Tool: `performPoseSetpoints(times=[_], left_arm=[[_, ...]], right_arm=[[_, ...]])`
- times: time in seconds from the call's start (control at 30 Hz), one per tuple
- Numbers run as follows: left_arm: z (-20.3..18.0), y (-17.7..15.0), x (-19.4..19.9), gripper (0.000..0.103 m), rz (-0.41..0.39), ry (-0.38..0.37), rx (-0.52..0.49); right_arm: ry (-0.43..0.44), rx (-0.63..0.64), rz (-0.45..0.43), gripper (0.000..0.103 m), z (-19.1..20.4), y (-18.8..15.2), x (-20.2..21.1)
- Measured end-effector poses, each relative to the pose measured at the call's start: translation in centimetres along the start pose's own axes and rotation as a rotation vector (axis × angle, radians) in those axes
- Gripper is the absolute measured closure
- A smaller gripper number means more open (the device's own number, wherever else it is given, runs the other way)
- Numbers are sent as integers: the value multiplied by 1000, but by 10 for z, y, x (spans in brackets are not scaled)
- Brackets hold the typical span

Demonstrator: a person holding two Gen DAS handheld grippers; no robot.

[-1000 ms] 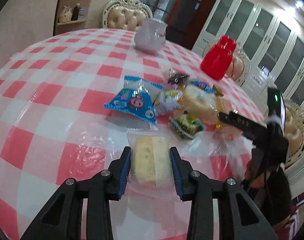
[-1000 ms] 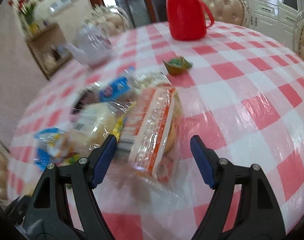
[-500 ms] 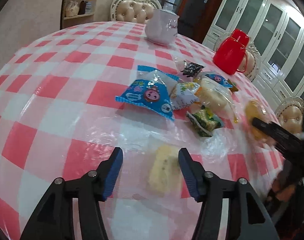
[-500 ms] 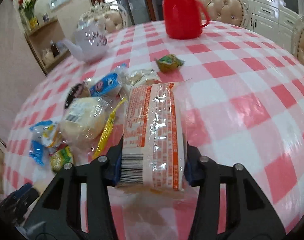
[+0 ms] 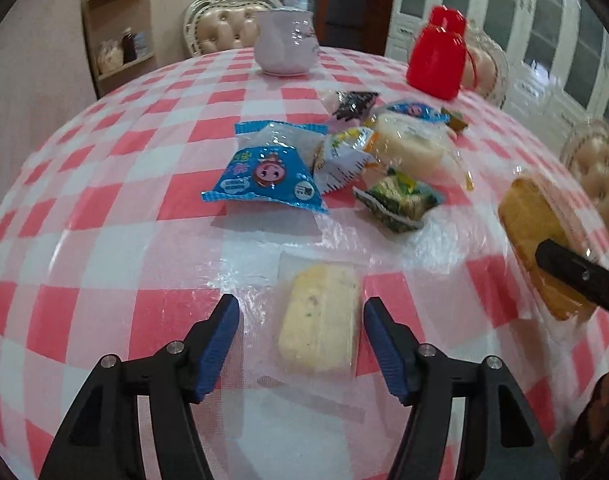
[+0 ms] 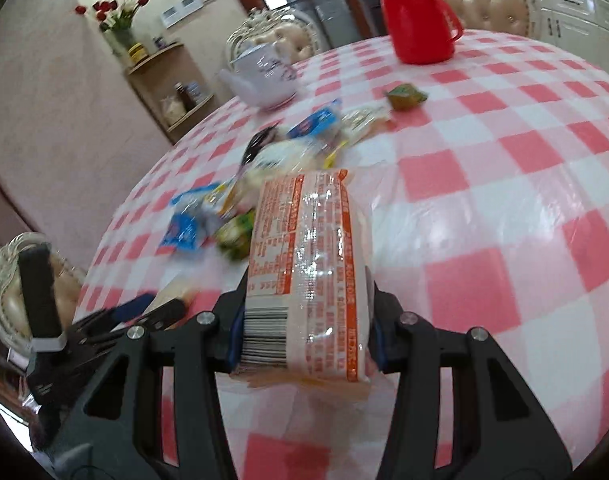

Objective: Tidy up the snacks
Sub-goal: 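Close the right gripper on the orange-printed bread pack and lift it while the left holds the cake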

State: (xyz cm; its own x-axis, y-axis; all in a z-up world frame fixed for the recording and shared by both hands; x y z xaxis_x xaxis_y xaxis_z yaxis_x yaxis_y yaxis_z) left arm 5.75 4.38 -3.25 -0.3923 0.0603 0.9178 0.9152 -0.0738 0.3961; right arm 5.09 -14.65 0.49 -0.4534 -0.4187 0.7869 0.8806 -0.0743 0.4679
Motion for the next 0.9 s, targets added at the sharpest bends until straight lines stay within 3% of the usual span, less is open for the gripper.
performPoseSetpoints(times=[0.17, 0.2, 0.23, 0.63, 0.9], left_arm=[[-1, -2, 1, 41, -2, 3, -32], [0, -3, 2, 57, -11, 4, -32], [2, -3, 4, 67, -20, 9, -33], [43, -3, 37, 67, -171, -57, 172], [57, -19, 40, 67, -177, -64, 231]], right_arm=[[12, 38, 8, 52, 9, -5, 1], [14, 45, 7, 52, 11, -5, 2], [14, 50, 5, 52, 12, -5, 3], [15, 156, 2, 52, 39, -14, 3], [17, 224, 21, 52, 56, -23, -6]])
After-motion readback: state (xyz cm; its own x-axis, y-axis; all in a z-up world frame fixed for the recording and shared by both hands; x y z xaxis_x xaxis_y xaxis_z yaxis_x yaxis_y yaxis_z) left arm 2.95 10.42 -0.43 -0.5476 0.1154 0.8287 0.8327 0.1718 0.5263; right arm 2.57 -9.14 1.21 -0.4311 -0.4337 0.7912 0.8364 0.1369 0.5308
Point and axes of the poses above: each gripper's, at about its wrist camera, not at the fingertips, and x roughly against the way its jaws point, z to its left, y to its top, the point moved 5 cm from there along -x, roughly the way its jaws point, and after that the axes turned 14 degrees about z, right-handed, at the moved point
